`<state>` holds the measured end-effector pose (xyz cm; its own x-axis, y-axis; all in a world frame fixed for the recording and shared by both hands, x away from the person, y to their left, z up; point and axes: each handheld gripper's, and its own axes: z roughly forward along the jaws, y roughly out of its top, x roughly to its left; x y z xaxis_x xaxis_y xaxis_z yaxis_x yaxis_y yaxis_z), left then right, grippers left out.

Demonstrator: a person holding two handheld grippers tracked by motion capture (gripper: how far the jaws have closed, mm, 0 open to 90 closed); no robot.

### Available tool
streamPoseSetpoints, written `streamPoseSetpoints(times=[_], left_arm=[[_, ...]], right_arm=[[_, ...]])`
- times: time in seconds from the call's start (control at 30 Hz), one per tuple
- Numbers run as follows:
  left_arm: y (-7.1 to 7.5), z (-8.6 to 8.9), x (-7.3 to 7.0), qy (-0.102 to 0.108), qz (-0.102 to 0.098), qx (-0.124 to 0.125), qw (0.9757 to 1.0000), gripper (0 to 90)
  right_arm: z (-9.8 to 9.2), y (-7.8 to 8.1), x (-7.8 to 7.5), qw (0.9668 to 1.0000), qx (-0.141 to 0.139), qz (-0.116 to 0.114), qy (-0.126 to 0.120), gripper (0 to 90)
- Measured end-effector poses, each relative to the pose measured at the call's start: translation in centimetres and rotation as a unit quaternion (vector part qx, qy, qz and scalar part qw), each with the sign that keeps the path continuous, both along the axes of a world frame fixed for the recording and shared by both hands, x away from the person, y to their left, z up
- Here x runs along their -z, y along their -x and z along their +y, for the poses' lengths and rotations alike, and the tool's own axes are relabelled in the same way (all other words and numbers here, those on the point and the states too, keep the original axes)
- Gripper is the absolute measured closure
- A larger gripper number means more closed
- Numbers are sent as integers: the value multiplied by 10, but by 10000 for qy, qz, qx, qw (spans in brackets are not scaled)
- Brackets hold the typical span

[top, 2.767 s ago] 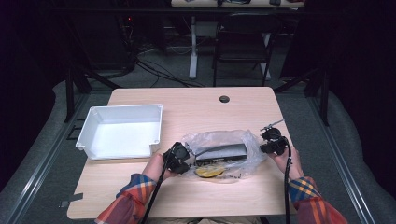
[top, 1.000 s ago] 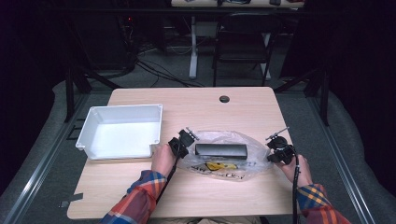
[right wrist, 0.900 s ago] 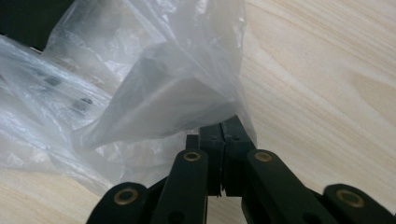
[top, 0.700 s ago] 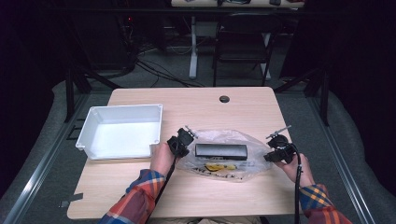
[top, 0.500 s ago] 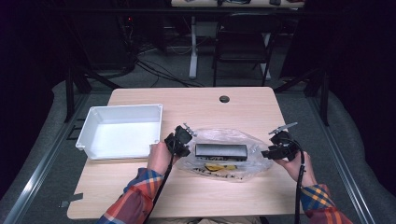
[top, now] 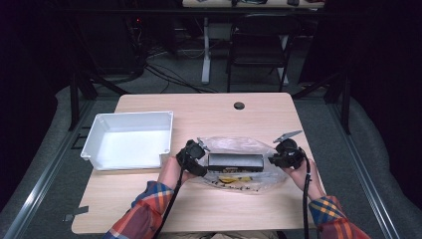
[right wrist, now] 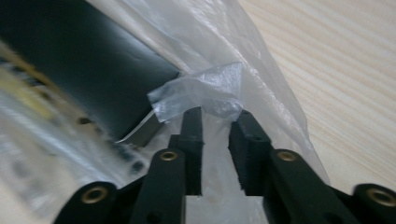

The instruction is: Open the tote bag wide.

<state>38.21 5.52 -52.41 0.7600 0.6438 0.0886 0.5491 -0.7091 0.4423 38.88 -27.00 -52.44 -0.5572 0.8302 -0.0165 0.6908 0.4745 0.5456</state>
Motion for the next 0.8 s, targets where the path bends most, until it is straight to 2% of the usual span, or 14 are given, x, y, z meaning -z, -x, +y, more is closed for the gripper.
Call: streamPoseSetpoints(times=[0.13,0.27,0.4,0.47,0.57,0.63,0.8], left_arm=[[-1,-1,9,-26,218,33,9998,367],[1,-2,14,-32,349,128,9993,356],[4,-4,18,-31,440,193,9988,347],[5,-4,17,-8,497,202,9986,342],[8,-1,16,33,489,211,9986,334],[9,2,13,116,409,212,9989,311],[11,10,1,354,199,174,9990,263]], right_arm=[[-2,-12,12,9995,209,152,164,806],[-7,-20,20,9988,409,173,204,814],[-10,-26,23,9987,458,173,172,814],[-9,-28,25,9990,391,140,156,814],[-6,-31,26,9994,265,186,157,814],[-5,-31,26,9995,253,138,148,810],[-5,-26,16,9997,224,4,24,730]])
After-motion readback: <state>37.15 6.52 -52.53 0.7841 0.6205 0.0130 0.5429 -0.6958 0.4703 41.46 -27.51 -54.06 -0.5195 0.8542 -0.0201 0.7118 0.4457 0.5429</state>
